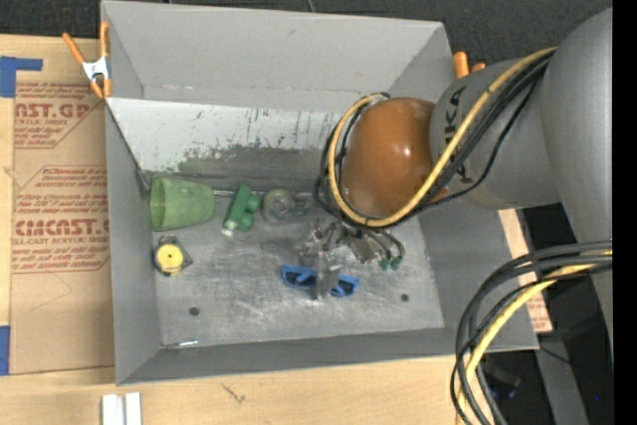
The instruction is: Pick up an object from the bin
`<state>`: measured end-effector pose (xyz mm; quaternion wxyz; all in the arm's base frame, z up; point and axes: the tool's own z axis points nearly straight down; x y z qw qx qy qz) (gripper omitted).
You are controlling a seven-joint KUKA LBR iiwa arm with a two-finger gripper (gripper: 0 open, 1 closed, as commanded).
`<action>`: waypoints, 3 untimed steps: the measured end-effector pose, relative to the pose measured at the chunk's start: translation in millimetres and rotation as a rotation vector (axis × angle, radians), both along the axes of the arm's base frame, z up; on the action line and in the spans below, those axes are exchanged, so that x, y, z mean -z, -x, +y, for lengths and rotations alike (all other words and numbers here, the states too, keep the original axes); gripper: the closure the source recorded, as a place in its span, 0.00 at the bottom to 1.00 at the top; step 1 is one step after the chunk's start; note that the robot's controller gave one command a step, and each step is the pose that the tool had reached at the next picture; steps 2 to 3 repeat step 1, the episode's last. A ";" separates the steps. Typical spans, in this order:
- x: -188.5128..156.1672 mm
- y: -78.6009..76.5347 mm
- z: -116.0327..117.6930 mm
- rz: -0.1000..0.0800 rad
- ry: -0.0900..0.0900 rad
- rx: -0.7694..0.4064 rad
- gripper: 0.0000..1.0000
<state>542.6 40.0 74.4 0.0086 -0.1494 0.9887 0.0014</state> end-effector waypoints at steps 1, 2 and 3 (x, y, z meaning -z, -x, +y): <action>-136.8 33.6 -21.5 0.008 0.005 0.018 1.00; -136.8 33.6 -21.5 0.008 0.005 0.018 1.00; -136.8 33.6 -21.5 0.008 0.005 0.018 1.00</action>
Offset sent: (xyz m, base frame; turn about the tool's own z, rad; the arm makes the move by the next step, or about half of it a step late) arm -0.0346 -0.0216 0.1325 0.0166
